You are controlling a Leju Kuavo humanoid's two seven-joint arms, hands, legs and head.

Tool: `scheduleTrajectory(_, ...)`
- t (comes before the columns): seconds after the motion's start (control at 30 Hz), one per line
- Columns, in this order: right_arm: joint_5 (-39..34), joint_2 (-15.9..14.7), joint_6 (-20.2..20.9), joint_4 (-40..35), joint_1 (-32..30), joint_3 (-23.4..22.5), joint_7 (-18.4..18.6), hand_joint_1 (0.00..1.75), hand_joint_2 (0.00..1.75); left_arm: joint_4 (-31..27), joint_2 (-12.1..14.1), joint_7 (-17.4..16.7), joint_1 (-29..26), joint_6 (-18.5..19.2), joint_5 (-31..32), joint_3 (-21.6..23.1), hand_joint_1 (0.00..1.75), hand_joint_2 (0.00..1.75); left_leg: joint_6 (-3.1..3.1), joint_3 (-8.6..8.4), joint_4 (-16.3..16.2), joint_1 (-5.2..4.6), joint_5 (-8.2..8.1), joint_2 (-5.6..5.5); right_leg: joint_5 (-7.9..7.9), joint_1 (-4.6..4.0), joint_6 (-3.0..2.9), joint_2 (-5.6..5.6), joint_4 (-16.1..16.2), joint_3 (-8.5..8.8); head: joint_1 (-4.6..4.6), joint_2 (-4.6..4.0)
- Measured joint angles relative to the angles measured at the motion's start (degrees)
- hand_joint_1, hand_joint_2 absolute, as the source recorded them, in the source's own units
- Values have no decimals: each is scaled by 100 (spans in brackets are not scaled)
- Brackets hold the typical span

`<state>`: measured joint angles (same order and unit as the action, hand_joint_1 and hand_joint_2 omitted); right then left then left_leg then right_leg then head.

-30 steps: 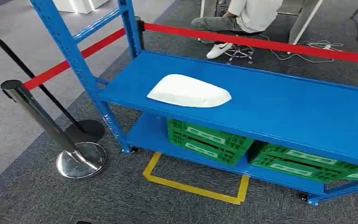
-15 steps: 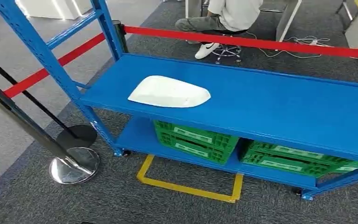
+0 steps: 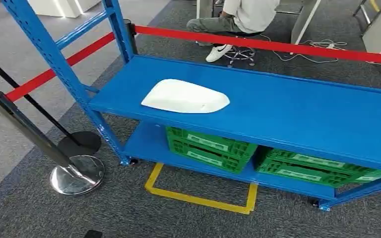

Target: Take the parts from the cabinet and place them on the table.

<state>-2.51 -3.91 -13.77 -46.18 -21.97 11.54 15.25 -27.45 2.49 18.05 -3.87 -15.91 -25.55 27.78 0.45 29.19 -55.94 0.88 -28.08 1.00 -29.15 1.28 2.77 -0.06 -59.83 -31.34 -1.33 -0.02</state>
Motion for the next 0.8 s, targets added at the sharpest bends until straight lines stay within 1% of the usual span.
scheduleTrajectory(0.03,6,0,63,130,22,-7,-69,0,175,-28,0,-69,28,63,106,-93,0,175,-59,25,-44,-42,-32,1,-68,-20,-1,-30,249,114,-4,0)
scheduleTrajectory(0.07,13,0,115,239,48,-13,-126,0,175,-41,0,-141,54,120,198,-183,0,175,-88,32,-75,-43,-48,3,-37,-18,-91,22,245,150,26,0)
scheduleTrajectory(0.1,24,0,163,355,68,-22,-176,0,175,-48,0,-203,73,176,301,-279,0,175,-112,33,-71,-41,-36,9,-43,-29,-117,30,221,137,44,0)
scheduleTrajectory(0.13,35,0,219,472,92,-39,-243,0,175,-50,-4,-280,84,234,398,-380,0,175,-132,30,-68,-31,-29,11,-46,-48,-149,38,202,126,41,0)
scheduleTrajectory(0.17,50,4,280,581,112,-74,-304,0,175,-50,-20,-361,77,308,507,-490,0,175,-162,24,-73,-24,-38,11,-40,-46,-189,34,211,125,35,0)
scheduleTrajectory(0.2,63,7,334,638,150,-107,-363,0,175,-50,-31,-428,50,367,605,-586,0,175,-200,24,-122,-4,-102,-10,-19,-17,-230,19,232,131,37,0)
scheduleTrajectory(0.23,79,7,382,686,218,-144,-424,0,175,-48,-35,-492,11,443,720,-696,0,175,-216,104,-302,-5,-248,-27,-20,-19,-259,19,232,128,53,0)
scheduleTrajectory(0.27,87,7,430,734,308,-183,-483,0,175,-28,-41,-572,-36,493,812,-790,0,175,-229,271,-663,-4,-470,-31,-21,-24,-289,18,231,123,57,0)
scheduleTrajectory(0.3,90,9,482,765,411,-212,-546,0,175,18,-44,-636,-94,544,896,-883,0,175,-238,504,-1166,-5,-717,-35,-26,-33,-304,20,231,119,55,0)
scheduleTrajectory(0.33,96,22,546,782,515,-251,-607,0,175,87,-50,-712,-168,607,991,-980,0,175,-241,747,-1670,-5,-905,-38,-31,-47,-313,23,230,119,57,0)
scheduleTrajectory(0.37,101,35,581,789,603,-277,-655,0,175,150,-55,-771,-246,655,1068,-1057,0,175,-233,877,-1911,-5,-934,-39,-34,-59,-318,25,229,122,55,0)
scheduleTrajectory(0.4,103,39,619,791,686,-299,-686,0,175,212,-59,-817,-330,691,1130,-1117,0,175,-216,881,-1890,-9,-834,-41,-41,-70,-328,27,229,133,52,0)
scheduleTrajectory(0.43,109,55,667,791,797,-319,-734,0,175,315,-63,-870,-430,739,1206,-1206,0,175,-186,784,-1623,-17,-586,-42,-47,-81,-330,33,228,147,57,0)
scheduleTrajectory(0.47,120,70,695,791,913,-354,-784,0,175,398,-66,-925,-521,789,1287,-1286,0,175,-144,584,-1157,-30,-293,-42,-49,-94,-328,45,228,170,50,0)
scheduleTrajectory(0.5,133,85,743,791,1035,-391,-831,0,175,486,-70,-975,-609,837,1364,-1351,0,175,-89,358,-639,-49,-22,-47,-56,-99,-325,55,228,181,59,0)
scheduleTrajectory(0.53,140,114,785,791,1145,-428,-879,0,175,573,-72,-1027,-682,883,1442,-1436,0,175,-28,220,-303,-78,56,-59,-61,-104,-317,59,230,165,52,0)
scheduleTrajectory(0.57,149,120,826,793,1242,-461,-929,0,175,645,-79,-1082,-728,933,1519,-1541,0,175,-16,157,-169,-79,5,-50,-92,-148,-271,66,205,98,57,0)
scheduleTrajectory(0.6,155,135,878,812,1315,-515,-992,0,175,695,-81,-1169,-770,1000,1632,-1639,0,175,-26,177,-194,-88,-10,-46,-90,-135,-248,47,224,86,40,0)
scheduleTrajectory(0.63,162,136,927,861,1361,-558,-1032,0,175,706,-92,-1204,-805,1040,1711,-1735,0,175,-14,176,-193,-98,-16,-48,-92,-122,-222,36,234,98,53,0)
scheduleTrajectory(0.67,170,149,985,967,1392,-605,-1094,0,175,708,-101,-1291,-823,1112,1820,-1831,0,175,18,172,-171,-102,1,-54,-85,-118,-184,21,254,112,50,0)
scheduleTrajectory(0.7,179,149,1029,1057,1400,-644,-1145,0,175,704,-128,-1339,-801,1166,1911,-1914,0,175,61,155,-81,-47,53,-48,-118,-125,-151,19,213,129,52,0)
scheduleTrajectory(0.73,188,149,1067,1172,1371,-686,-1180,0,175,693,-151,-1386,-743,1220,1987,-1987,0,0,83,145,-65,-50,63,-41,-235,-121,-130,24,77,70,39,0)
scheduleTrajectory(0.77,190,166,1099,1303,1341,-713,-1217,0,175,658,-157,-1425,-676,1248,2048,-2054,0,0,104,150,-63,-49,62,-40,-450,-115,-116,27,-244,-88,15,0)
scheduleTrajectory(0.8,192,177,1136,1464,1284,-734,-1241,0,175,597,-166,-1460,-596,1283,2109,-2111,0,0,110,154,-66,-51,59,-39,-716,-99,-93,27,-742,-334,22,0)
